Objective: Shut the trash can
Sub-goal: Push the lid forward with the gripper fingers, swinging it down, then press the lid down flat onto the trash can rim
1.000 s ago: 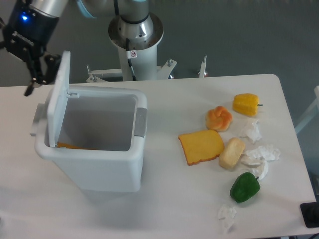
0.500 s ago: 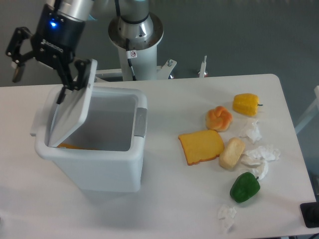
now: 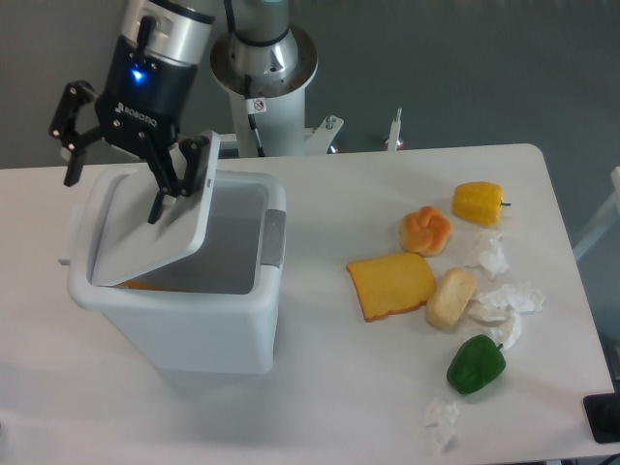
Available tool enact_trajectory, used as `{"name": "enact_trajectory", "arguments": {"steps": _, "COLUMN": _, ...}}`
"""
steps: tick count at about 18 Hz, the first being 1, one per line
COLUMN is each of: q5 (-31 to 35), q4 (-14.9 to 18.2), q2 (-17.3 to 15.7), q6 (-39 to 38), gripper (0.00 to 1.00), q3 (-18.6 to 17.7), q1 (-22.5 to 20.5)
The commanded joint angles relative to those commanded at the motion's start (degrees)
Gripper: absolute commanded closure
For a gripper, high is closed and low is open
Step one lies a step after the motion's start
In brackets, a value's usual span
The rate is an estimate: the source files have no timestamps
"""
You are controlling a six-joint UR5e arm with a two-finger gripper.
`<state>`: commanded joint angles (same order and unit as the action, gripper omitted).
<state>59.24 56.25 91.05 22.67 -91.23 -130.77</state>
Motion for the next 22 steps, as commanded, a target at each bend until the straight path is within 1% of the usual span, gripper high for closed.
{"name": "enact_trajectory", "arguments": {"steps": 4, "q5": 0.0, "q4": 0.09, "q2": 0.09, "q6": 0.44, "gripper": 0.0, "q3": -0.09, "q1": -1.06}}
{"name": "enact_trajectory", "arguments": {"steps": 7, "q5": 0.0, "q4": 0.18, "q2": -0.09, "q6": 0.27, "gripper": 0.0, "q3": -1.58, "q1": -1.5}}
{"name": "enact_trajectory", "arguments": {"steps": 13, "q5": 0.17, "q4": 0.26, "q2": -0.18, "q6": -0.44, "gripper": 0.0, "q3": -1.84, "q1": -2.73}}
{"name": "enact_trajectory", "arguments": {"steps": 16, "q5": 0.26, "q4": 0.26, "q2": -0.35, "q6": -0.44, "gripper": 0.0, "q3": -2.81, "q1": -2.91}}
{"name": "enact_trajectory", "arguments": {"steps": 22, "q5": 0.26, "q4": 0.35, "q2": -0.61, "q6": -1.67, "gripper": 0.0, "q3": -3.16, "q1": -4.58}}
